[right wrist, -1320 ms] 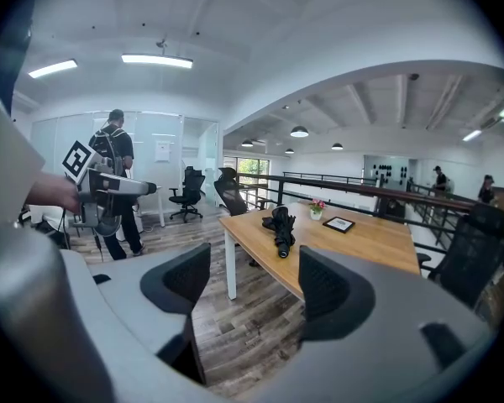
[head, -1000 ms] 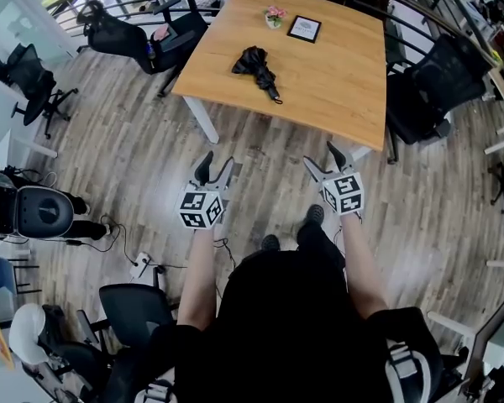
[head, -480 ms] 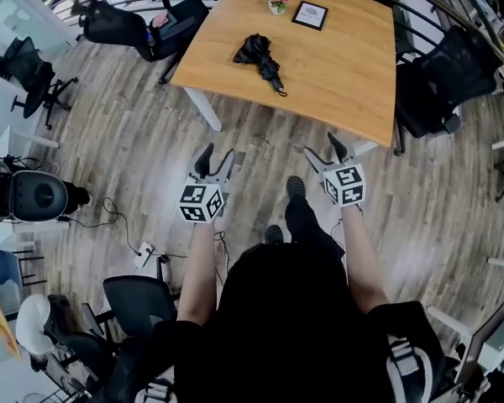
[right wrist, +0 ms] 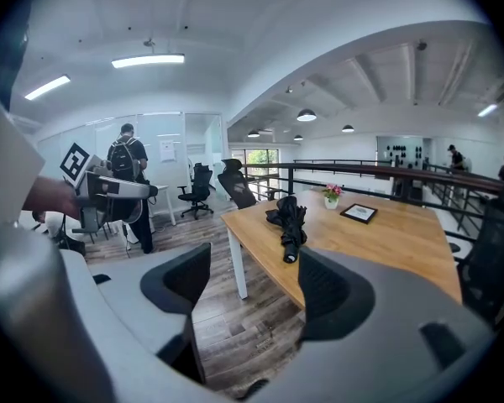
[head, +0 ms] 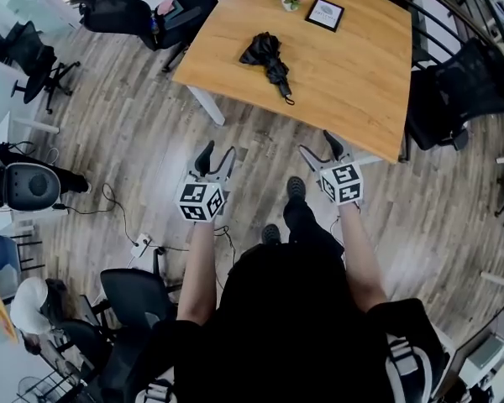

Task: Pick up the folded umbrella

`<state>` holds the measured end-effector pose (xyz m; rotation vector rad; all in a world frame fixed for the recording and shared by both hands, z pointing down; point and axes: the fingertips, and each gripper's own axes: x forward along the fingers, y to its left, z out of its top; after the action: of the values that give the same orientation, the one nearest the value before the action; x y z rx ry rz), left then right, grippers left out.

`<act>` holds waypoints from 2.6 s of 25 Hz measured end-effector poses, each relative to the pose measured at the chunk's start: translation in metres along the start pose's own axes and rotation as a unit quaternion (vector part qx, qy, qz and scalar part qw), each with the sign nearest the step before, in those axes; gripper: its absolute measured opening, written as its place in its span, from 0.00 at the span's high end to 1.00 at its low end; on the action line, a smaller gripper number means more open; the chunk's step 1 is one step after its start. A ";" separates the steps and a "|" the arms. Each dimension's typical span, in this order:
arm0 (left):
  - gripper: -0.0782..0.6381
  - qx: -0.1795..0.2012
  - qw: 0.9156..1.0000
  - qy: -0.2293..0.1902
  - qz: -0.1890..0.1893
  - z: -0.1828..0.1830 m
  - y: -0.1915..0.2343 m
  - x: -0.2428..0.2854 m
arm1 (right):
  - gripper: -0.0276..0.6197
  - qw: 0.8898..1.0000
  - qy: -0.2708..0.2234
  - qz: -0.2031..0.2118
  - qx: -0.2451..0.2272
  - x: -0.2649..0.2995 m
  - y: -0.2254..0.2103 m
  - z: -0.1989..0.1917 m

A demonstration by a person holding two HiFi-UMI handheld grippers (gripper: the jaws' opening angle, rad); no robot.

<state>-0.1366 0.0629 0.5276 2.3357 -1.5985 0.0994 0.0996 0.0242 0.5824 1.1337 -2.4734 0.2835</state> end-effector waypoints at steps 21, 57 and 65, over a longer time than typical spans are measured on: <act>0.55 0.003 0.998 0.009 0.056 0.034 0.009 0.101 | 0.44 0.998 0.006 0.066 -0.002 0.087 -0.089 0.037; 0.55 0.011 0.999 0.021 0.038 0.064 0.109 0.217 | 0.46 0.995 0.013 0.095 -0.014 0.217 -0.101 0.080; 0.55 0.010 1.000 0.027 0.004 0.078 0.140 0.259 | 0.46 0.997 0.030 0.070 0.011 0.259 -0.113 0.081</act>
<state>-0.1771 -0.2384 0.5418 2.3203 -1.5886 0.1796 0.0101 -0.2528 0.6251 0.9479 -2.5050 0.3806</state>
